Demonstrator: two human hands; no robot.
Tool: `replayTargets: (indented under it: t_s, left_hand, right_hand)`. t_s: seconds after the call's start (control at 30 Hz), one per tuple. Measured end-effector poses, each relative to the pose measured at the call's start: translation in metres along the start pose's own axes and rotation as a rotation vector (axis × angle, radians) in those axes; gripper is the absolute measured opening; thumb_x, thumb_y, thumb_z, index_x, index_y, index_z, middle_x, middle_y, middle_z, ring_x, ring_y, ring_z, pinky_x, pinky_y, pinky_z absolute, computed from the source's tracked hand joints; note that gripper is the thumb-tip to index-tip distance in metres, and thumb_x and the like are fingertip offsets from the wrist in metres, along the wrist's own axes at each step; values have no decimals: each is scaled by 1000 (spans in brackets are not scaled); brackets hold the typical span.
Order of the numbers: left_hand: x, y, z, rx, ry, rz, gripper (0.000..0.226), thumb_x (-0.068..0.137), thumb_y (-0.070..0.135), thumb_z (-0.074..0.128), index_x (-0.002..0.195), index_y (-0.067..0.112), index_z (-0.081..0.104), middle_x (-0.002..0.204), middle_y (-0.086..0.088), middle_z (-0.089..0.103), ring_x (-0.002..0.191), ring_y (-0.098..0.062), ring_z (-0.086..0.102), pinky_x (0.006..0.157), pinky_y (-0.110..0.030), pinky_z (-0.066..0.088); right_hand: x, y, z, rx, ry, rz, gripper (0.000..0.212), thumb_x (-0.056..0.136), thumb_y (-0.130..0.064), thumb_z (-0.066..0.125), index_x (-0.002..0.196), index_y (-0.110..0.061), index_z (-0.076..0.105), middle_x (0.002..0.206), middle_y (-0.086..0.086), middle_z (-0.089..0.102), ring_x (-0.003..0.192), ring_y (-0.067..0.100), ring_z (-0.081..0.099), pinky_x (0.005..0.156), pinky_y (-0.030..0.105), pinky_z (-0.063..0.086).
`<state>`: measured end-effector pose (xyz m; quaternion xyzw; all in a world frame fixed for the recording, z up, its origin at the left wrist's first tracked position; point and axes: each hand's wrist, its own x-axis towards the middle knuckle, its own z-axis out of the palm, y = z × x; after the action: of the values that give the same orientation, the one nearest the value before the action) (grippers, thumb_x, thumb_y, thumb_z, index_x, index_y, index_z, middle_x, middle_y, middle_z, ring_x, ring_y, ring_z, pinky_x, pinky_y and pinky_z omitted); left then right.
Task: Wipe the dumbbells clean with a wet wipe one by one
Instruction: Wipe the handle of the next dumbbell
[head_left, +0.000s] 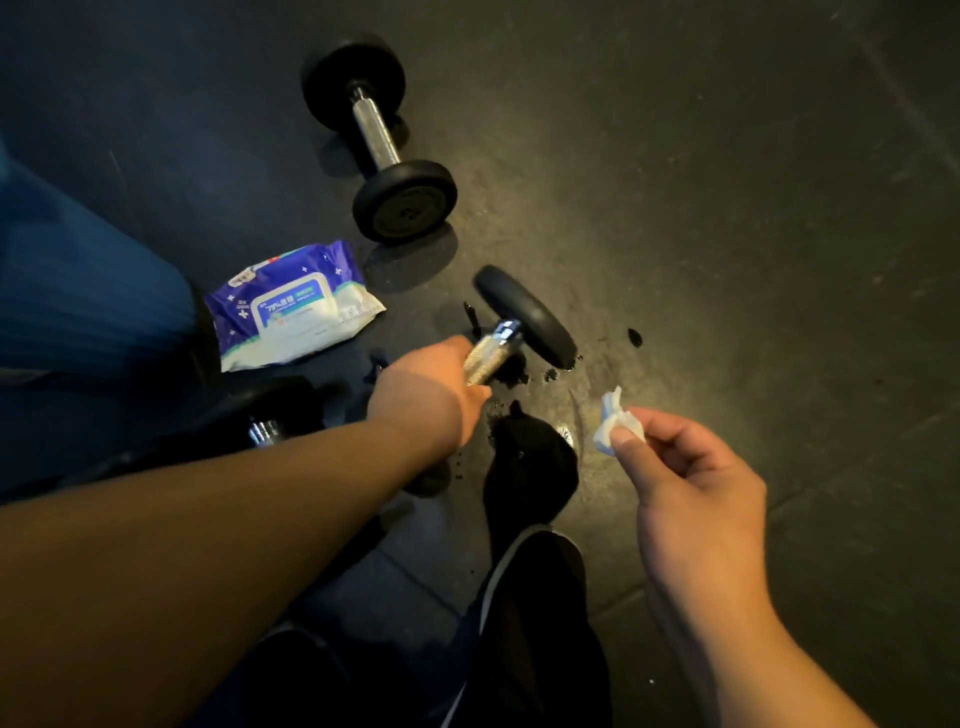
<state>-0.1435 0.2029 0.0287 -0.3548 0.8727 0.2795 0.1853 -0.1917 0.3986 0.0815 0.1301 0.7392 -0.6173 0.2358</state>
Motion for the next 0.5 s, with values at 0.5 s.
replayTargets:
  t_s: [0.5]
  left_hand:
    - [26,30,23,518,-208,383,34,95,30,56,126,20,46,110,-6,60,92,-29,60,75,-43,51]
  right_hand:
    - [12,24,-21,-67,74,34,15,87,-2,73,87,-17,76,90,-2,78,89,9,72,83,23,49]
